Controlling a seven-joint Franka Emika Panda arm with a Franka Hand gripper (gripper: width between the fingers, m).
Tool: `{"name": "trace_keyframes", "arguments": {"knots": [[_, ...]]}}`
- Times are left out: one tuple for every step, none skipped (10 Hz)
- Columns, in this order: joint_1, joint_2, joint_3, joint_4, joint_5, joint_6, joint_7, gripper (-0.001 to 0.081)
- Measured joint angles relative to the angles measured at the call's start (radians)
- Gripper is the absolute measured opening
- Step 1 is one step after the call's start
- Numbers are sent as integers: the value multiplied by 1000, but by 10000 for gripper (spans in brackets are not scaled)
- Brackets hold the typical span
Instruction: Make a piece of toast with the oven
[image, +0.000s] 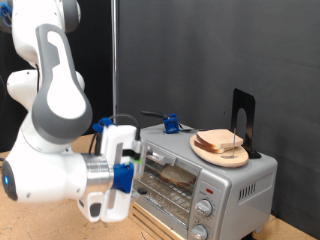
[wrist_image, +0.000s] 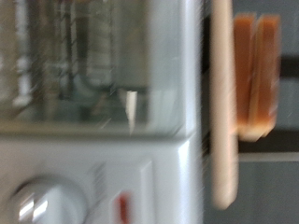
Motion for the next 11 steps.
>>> {"name": "trace_keyframes", "arguments": {"knots": [[16,28,2,27,23,85,3,808],[39,43,-1,45,40,157,3,808],[34,43,-1,44,37,120,3,808],[25,43,0,45,37,79,-30,808],[16,50,1,56,37,24,-69,808],[12,68,2,84,34,-4,-122,808],[13,98,4,128,13,-17,-177,808],[18,134,4,178,-21,-12,-228,808],[26,172,4,228,-47,-6,-246,808],[33,211,4,272,-56,-6,-246,808],[36,249,7,308,-57,-8,-240,808]]}}
